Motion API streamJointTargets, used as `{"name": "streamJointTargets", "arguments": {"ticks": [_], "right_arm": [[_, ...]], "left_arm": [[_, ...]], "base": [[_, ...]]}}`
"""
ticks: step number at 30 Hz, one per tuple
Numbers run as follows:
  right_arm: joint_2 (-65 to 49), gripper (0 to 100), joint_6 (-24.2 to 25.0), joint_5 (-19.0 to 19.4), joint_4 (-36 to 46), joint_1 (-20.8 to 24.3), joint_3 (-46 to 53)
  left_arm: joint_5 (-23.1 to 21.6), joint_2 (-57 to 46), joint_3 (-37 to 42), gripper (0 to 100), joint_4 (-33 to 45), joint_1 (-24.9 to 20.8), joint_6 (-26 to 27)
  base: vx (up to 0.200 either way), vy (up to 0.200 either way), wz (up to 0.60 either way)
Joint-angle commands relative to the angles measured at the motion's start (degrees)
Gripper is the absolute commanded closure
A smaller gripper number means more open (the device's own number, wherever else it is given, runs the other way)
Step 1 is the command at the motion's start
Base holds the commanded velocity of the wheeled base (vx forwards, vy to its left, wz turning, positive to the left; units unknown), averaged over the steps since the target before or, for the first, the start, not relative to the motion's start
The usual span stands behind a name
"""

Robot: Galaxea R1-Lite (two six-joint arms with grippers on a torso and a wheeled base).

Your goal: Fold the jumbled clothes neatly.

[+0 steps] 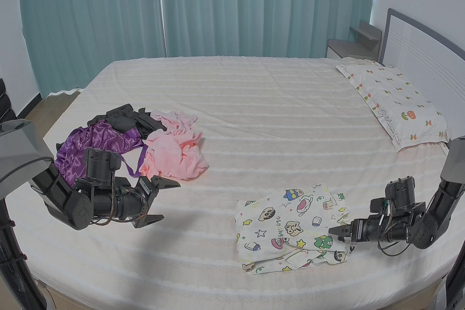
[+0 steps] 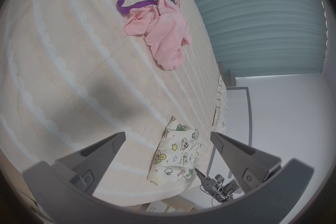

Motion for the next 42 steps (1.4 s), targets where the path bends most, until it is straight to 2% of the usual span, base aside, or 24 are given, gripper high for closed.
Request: {"name": "streamJointTargets", "arguments": {"ticks": [1,10,19,20,31,42], "right_arm": [[-0.55,0,0.25,0.1,0.09,2.17,0.55],[5.08,0,0.6,0.36,-0.09,3.4,0.11],[6.48,0,0.78,3.18,0.0,3.92,-1.56],[6.92,100,0.78,3.35,0.0,3.92,-1.74],[4.99,100,0.6,3.27,-0.09,2.69,0.55],[2.18,100,-0.28,3.09,0.0,-1.26,3.45]], "left_arm": [[0.01,-0.02,0.01,0,-0.03,0.02,-0.02],[0.01,-0.02,-0.08,0,0.06,0.02,-0.02],[0.01,-0.02,-0.17,0,0.06,0.02,-0.02],[0.01,-0.02,-0.17,0,0.06,0.02,-0.02],[0.01,-0.02,-0.17,0,0.06,0.11,-0.02],[0.01,-0.02,-0.17,0,0.06,0.11,-0.02]], "base": [[0.0,0.0,0.0],[0.0,0.0,0.0],[0.0,0.0,0.0],[0.0,0.0,0.0],[0.0,0.0,0.0],[0.0,0.0,0.0]]}}
